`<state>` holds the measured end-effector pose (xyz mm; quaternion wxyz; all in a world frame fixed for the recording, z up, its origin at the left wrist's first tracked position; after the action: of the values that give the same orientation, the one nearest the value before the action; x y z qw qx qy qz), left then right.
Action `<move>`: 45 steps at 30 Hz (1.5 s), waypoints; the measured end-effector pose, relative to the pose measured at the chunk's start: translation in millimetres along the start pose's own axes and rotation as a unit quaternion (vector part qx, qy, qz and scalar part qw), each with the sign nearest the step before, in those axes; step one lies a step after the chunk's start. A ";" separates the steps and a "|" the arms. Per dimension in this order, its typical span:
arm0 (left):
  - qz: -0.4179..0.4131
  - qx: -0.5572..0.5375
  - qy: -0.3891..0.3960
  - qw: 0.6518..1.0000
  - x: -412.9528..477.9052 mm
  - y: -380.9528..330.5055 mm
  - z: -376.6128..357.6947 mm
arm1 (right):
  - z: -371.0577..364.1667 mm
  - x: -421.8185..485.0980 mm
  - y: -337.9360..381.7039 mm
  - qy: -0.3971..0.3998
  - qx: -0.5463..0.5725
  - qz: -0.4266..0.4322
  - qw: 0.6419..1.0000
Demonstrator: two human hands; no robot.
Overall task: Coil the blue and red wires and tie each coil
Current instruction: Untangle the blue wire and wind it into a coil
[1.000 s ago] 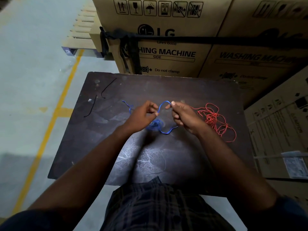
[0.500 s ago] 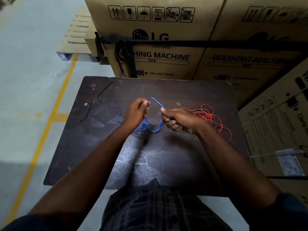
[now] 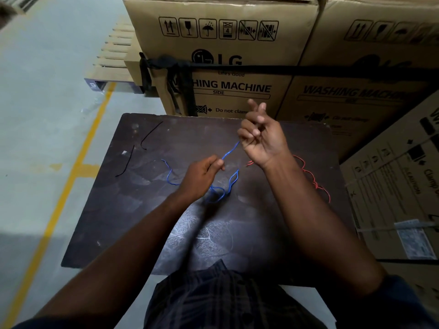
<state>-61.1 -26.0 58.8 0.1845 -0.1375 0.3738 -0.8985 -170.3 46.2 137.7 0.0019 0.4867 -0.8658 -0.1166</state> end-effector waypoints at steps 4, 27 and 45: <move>-0.053 0.034 0.036 0.997 -11.9 -21.0 -8.7 | 16.3 7.7 12.3 -0.044 -0.150 0.083 0.984; -0.057 0.001 -0.077 0.995 7.1 -25.8 55.4 | 71.1 -48.6 -61.9 0.013 -0.463 -0.207 0.862; -0.026 0.105 0.022 0.994 -7.4 -0.1 -4.9 | 13.9 -7.4 -11.1 -0.031 -0.124 -0.031 0.991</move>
<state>-56.5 -19.6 54.7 0.1664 -0.1074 0.2772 -0.9402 -158.7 49.7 122.8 0.0320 0.5057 -0.8287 -0.2376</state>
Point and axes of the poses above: each hand's wrist, its own x-axis towards the middle knuckle, its own z-axis out of the back of the hand, y = z × x, the point moved 9 cm from there along x, towards the middle knuckle, and after that the axes turned 11 degrees about x, right-handed, at the moved point
